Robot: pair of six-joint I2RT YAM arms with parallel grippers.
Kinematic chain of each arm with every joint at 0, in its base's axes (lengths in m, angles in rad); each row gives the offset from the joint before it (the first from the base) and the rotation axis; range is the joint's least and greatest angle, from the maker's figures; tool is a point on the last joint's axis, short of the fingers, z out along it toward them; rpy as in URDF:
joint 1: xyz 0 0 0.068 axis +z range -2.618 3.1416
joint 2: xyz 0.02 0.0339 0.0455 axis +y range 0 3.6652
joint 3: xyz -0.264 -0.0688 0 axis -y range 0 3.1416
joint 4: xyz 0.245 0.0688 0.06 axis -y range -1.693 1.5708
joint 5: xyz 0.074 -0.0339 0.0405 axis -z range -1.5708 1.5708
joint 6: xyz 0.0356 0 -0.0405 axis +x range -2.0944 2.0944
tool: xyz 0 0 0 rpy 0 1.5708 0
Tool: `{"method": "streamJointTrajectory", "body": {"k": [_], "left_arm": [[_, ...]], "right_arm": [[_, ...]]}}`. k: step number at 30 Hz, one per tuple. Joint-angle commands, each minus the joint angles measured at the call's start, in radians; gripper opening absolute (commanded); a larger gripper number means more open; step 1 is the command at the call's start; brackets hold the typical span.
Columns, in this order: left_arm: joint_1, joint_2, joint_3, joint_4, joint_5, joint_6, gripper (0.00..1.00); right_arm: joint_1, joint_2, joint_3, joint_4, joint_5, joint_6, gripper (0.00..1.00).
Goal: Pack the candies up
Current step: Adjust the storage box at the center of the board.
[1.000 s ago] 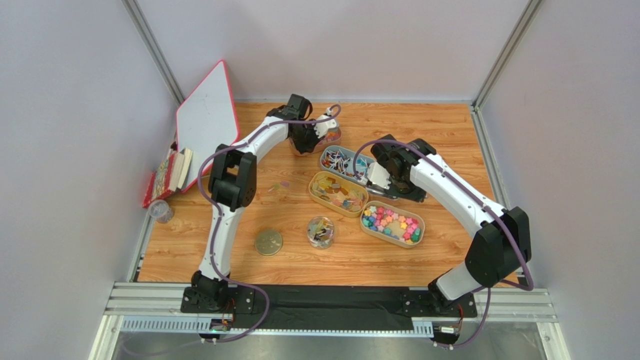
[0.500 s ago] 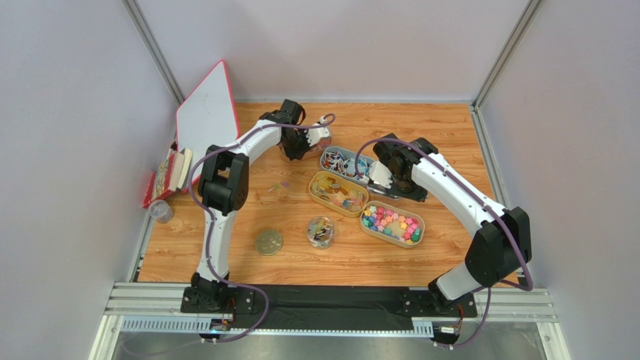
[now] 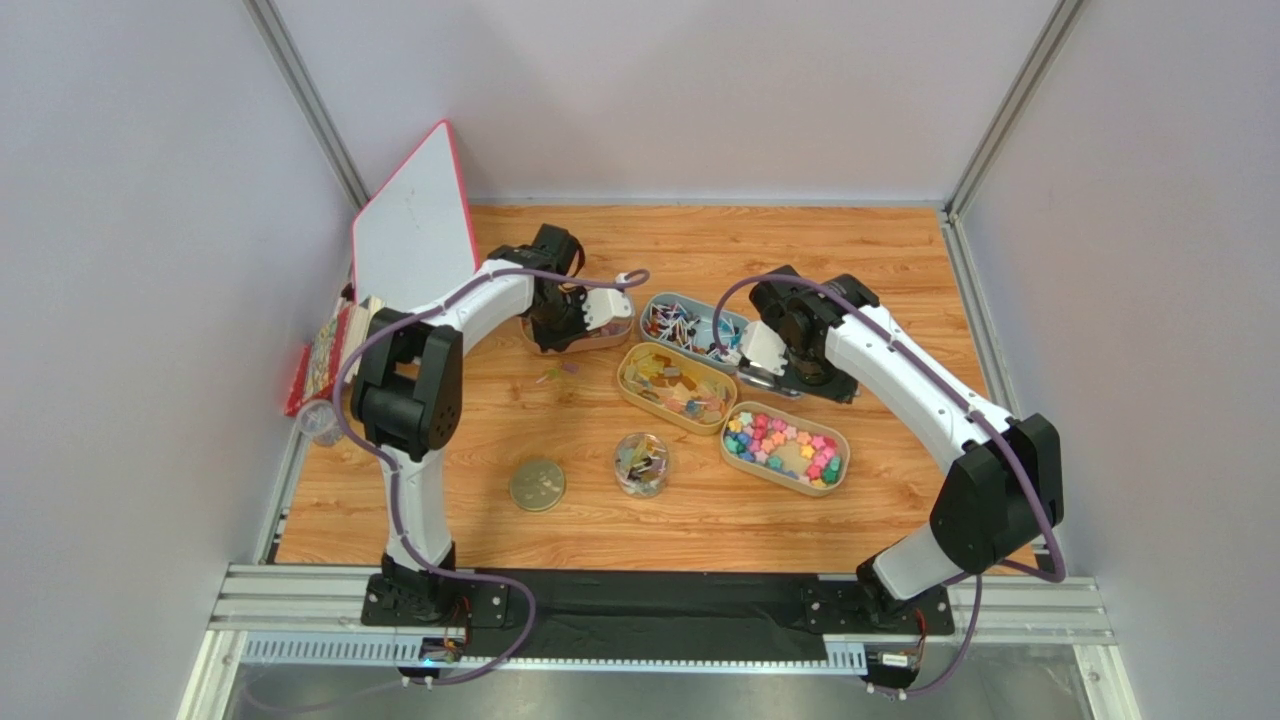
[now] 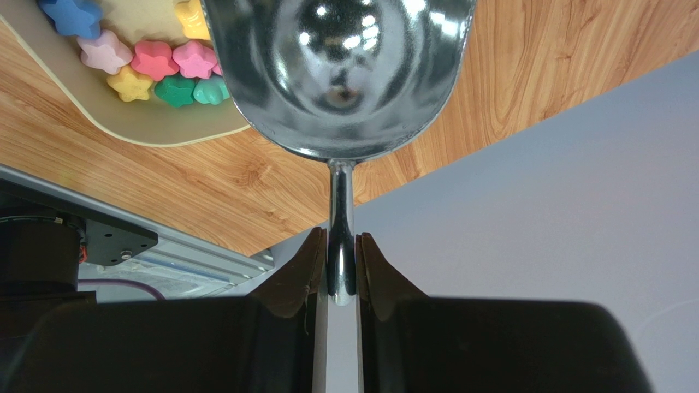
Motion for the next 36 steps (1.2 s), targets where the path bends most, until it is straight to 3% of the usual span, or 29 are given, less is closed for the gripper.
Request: {"method": "streamJointTrajectory", "body": {"k": [1, 20, 28, 36], "left_arm": [[0.0, -0.112, -0.091, -0.016, -0.024, 0.179, 0.0], [-0.044, -0.288, -0.265, -0.099, -0.02, 0.397, 0.0], [-0.129, -0.318, -0.265, -0.148, 0.023, 0.371, 0.0], [-0.244, -0.235, -0.182, -0.168, 0.072, 0.244, 0.0]], "right_arm": [[-0.007, -0.021, 0.036, -0.175, 0.009, 0.014, 0.0], [-0.009, -0.017, 0.033, -0.178, 0.009, 0.016, 0.0], [-0.022, -0.017, 0.055, -0.176, 0.003, 0.012, 0.0], [-0.064, -0.053, 0.052, -0.183, 0.016, 0.02, 0.0]]}}
